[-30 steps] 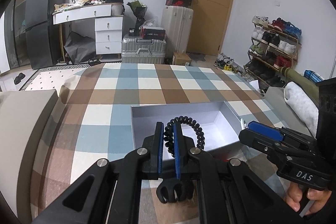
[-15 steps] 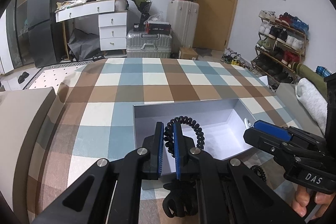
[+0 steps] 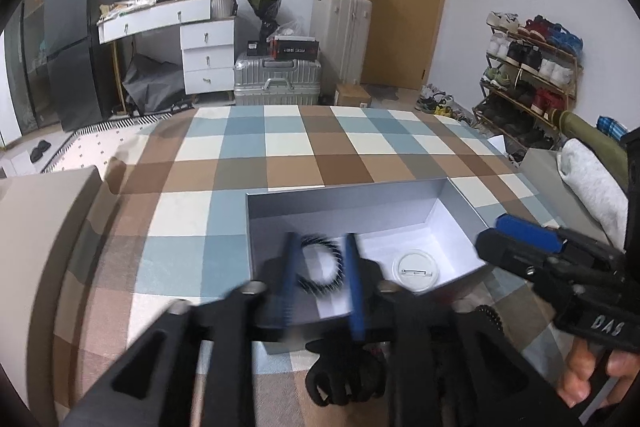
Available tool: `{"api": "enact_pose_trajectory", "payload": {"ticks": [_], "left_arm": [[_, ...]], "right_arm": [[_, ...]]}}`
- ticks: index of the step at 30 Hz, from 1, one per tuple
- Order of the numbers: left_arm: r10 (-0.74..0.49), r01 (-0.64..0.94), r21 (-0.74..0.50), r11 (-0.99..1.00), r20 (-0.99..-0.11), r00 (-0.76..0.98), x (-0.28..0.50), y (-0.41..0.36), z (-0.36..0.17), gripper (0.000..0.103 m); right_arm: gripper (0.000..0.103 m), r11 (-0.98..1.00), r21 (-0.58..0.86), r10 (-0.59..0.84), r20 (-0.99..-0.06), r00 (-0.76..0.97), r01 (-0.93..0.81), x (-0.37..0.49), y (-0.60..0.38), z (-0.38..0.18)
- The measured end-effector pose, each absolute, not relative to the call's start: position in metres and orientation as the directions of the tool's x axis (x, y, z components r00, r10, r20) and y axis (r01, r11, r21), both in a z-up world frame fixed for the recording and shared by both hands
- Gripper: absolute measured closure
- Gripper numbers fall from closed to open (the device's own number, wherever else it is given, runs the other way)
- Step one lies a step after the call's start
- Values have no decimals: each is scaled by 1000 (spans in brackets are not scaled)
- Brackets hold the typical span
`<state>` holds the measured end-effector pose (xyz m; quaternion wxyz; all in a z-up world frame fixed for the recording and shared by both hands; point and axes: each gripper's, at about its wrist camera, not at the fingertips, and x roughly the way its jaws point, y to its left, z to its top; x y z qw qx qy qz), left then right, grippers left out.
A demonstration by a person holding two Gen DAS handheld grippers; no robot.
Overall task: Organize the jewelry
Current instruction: 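Open both tools to drop the hair tie and lid into the box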
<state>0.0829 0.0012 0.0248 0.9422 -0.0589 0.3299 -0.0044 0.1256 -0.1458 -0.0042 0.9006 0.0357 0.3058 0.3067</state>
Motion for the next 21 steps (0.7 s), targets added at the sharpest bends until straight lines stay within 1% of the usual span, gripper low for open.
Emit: {"api": "enact_pose_trajectory", "payload": {"ticks": [1, 2, 3, 4, 5, 6, 7, 8, 10, 12, 14, 21], "left_arm": [[-44, -32, -112, 993, -619, 784, 80, 1, 26, 59], [-45, -34, -116, 993, -617, 786, 77, 1, 27, 48], [-54, -29, -124, 992, -616, 786, 74, 2, 29, 44], [-64, -21, -132, 991, -612, 788, 71, 3, 29, 37], [-72, -15, -136, 991, -607, 791, 67, 3, 31, 29], [-74, -12, -137, 990, -602, 795, 63, 3, 33, 26], [-74, -11, -137, 990, -596, 799, 59, 2, 34, 20], [-72, -12, -136, 991, -593, 802, 56, 3, 35, 18], [-77, -12, -143, 990, -598, 798, 51, 3, 34, 17], [-91, -8, -158, 987, -609, 788, 49, 5, 30, 14], [-107, -2, -173, 985, -617, 780, 44, 5, 25, 2], [-83, -7, -135, 991, -644, 761, 35, 3, 13, 1]], "right_arm": [[47, 813, 251, 569, -529, 629, -525, 123, -150, -2], [40, 813, 250, 569, -528, 630, -525, 121, -153, 0], [35, 814, 248, 568, -529, 631, -525, 120, -155, 1], [24, 815, 245, 565, -534, 629, -524, 116, -160, 2], [16, 817, 244, 563, -536, 629, -523, 113, -164, 2], [13, 816, 245, 564, -535, 629, -523, 110, -168, 2], [8, 817, 247, 564, -535, 630, -521, 107, -173, 2], [3, 819, 248, 560, -537, 631, -517, 104, -177, 2], [0, 824, 249, 553, -544, 631, -508, 100, -184, 2], [0, 831, 247, 544, -548, 635, -498, 97, -190, 1], [0, 836, 248, 535, -562, 630, -489, 94, -194, 0], [0, 843, 232, 514, -611, 602, -484, 85, -191, -14]]}}
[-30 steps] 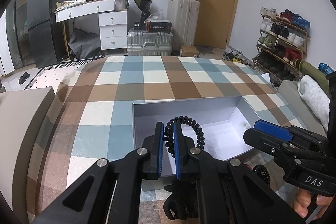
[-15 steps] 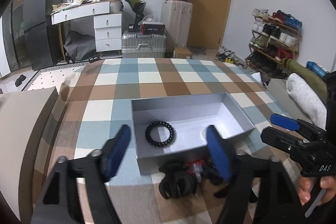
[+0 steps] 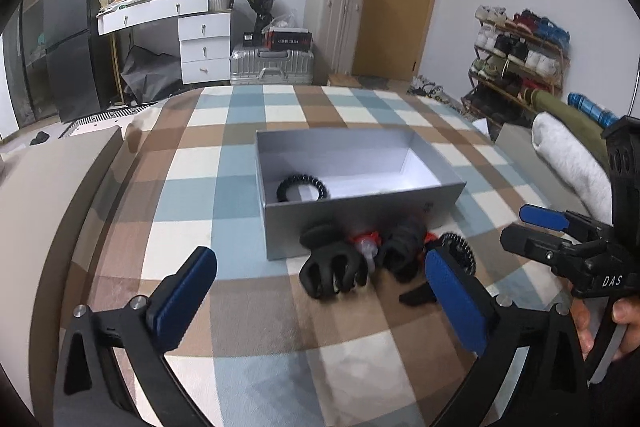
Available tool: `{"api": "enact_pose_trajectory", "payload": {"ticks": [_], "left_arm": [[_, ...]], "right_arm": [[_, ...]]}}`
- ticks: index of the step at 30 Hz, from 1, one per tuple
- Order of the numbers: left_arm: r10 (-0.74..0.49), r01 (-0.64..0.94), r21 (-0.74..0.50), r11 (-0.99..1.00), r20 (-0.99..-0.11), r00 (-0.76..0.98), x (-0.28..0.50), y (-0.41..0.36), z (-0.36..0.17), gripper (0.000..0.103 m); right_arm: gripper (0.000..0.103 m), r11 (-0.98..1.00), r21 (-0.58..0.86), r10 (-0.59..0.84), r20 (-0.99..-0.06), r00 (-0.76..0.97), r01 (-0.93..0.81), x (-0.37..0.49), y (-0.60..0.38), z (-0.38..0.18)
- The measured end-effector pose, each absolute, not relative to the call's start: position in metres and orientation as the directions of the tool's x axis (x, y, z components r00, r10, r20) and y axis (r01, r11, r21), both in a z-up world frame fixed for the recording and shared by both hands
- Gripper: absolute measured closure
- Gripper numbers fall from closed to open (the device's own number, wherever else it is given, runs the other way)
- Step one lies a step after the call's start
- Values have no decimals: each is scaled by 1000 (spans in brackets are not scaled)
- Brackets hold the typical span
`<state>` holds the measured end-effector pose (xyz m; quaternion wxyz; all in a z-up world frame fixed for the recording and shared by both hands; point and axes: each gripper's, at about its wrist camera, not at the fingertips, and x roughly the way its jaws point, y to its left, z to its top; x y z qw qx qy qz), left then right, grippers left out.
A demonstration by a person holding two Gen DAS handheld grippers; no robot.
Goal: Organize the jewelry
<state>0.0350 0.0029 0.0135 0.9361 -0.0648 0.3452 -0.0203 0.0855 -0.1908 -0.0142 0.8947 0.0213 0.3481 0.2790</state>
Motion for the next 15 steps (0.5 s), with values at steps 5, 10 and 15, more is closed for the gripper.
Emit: {"api": "enact_pose_trajectory", "payload": {"ticks": [5, 10, 15], "left_arm": [[-82, -10, -137, 991, -650, 755, 32, 4, 8, 1], [-65, -16, -117, 993, -657, 751, 30, 3, 5, 1], [-73, -13, -124, 992, -661, 747, 28, 4, 3, 1]], "right_arm": [[0, 844, 217, 500, -649, 574, -490, 82, -186, -23], [0, 843, 219, 497, -667, 555, -492, 80, -184, -29], [0, 841, 216, 498, -669, 553, -497, 78, -182, -30]]}}
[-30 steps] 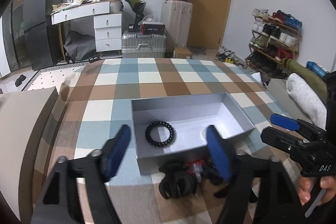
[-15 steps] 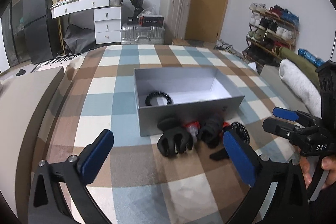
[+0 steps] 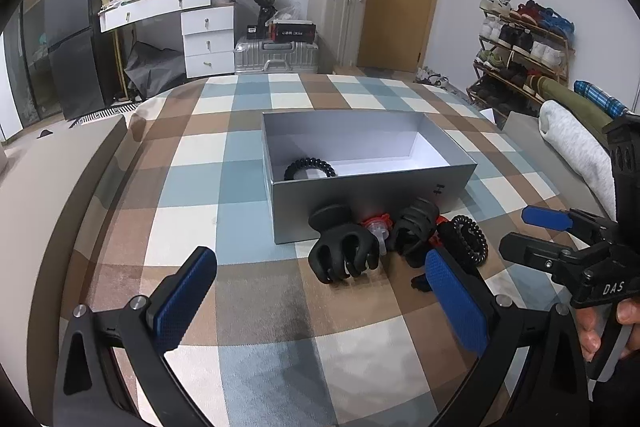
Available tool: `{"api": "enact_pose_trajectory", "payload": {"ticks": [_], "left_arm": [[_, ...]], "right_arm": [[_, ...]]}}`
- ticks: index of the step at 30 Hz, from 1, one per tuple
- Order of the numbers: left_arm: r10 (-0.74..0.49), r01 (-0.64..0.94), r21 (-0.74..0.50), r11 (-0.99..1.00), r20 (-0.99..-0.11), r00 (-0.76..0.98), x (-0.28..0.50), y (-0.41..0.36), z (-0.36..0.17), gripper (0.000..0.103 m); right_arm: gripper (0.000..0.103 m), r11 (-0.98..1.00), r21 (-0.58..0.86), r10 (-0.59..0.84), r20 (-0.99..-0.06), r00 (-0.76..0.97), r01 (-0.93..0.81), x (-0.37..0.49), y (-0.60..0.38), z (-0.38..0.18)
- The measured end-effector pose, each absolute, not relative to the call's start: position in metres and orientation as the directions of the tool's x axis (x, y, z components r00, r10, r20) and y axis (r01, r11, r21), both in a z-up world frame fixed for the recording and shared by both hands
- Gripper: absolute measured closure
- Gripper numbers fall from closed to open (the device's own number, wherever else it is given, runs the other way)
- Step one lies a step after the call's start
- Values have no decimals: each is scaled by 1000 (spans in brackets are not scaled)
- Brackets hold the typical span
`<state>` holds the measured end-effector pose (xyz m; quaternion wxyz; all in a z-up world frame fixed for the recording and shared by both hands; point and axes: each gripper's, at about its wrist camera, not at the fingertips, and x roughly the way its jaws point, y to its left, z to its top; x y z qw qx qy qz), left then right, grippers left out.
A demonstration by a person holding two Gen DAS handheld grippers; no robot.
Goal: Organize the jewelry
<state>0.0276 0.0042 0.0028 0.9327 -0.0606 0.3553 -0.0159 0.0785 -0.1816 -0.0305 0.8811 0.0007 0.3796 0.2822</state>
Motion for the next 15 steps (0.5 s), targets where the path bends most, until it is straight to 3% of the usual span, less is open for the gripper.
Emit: {"api": "enact_pose_trajectory", "payload": {"ticks": [12, 15], "left_arm": [[-79, -7, -125, 992, -671, 738, 27, 4, 0, 1], [-78, -4, -120, 993, -669, 739, 26, 3, 0, 1]], "right_arm": [[2, 786, 199, 535, -693, 482, -585, 67, -162, -35], [15, 768, 190, 540, -706, 458, -612, 63, -156, -37]]}}
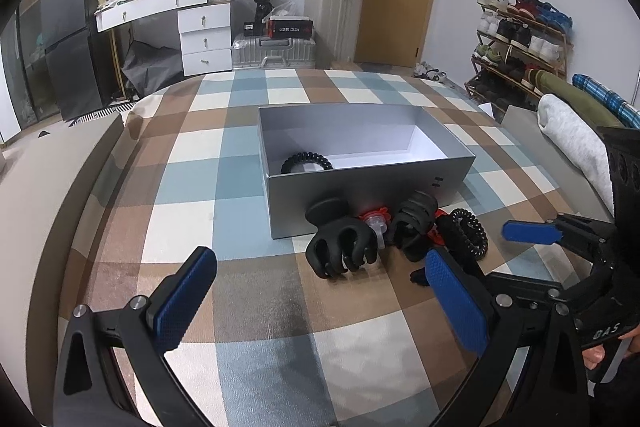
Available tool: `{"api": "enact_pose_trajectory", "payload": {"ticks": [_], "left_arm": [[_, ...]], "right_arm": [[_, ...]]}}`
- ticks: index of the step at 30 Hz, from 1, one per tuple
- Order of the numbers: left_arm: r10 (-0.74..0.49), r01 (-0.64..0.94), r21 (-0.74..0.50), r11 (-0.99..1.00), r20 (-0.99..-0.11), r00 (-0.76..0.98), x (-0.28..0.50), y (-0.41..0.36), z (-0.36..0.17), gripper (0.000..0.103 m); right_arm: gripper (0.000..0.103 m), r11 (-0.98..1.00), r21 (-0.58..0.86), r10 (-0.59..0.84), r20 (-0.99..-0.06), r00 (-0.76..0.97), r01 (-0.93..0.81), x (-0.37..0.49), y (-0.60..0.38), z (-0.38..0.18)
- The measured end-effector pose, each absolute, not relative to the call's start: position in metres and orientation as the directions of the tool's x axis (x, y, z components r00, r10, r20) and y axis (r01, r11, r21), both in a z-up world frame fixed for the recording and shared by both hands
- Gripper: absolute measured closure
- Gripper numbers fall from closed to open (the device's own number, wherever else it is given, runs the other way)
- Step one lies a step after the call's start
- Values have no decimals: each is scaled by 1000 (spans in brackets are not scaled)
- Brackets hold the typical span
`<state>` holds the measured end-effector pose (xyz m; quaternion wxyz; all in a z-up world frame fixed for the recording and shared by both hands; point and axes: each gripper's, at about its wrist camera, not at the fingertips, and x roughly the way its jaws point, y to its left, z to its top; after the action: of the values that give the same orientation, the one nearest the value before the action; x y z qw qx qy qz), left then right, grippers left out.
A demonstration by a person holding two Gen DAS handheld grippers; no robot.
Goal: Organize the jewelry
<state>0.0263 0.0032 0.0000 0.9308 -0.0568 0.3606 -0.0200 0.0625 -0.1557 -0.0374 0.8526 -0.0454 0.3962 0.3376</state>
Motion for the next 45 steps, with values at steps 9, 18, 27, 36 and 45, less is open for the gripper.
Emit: {"api": "enact_pose_trajectory", "payload": {"ticks": [9, 18, 27, 36, 45], "left_arm": [[-78, 0, -114, 993, -679, 730, 27, -1, -1, 1], [-69, -5, -106, 994, -675, 735, 26, -1, -1, 1], [-57, -52, -143, 988, -667, 743, 26, 13, -2, 1], [-83, -33, -155, 987, -684, 724, 26, 10, -7, 1], [-106, -35, -183, 982, -702, 704, 28, 13, -19, 1]], "right_arm": [[33, 731, 192, 571, -696, 434, -655, 55, -152, -35], [33, 792, 150, 495, -726, 478, -591, 51, -156, -47], [33, 832, 105, 425, -752, 504, -545, 51, -154, -51], [33, 874, 18, 313, -785, 534, -486, 47, -157, -61], [32, 942, -55, 166, -781, 602, -331, 51, -196, -58]]}}
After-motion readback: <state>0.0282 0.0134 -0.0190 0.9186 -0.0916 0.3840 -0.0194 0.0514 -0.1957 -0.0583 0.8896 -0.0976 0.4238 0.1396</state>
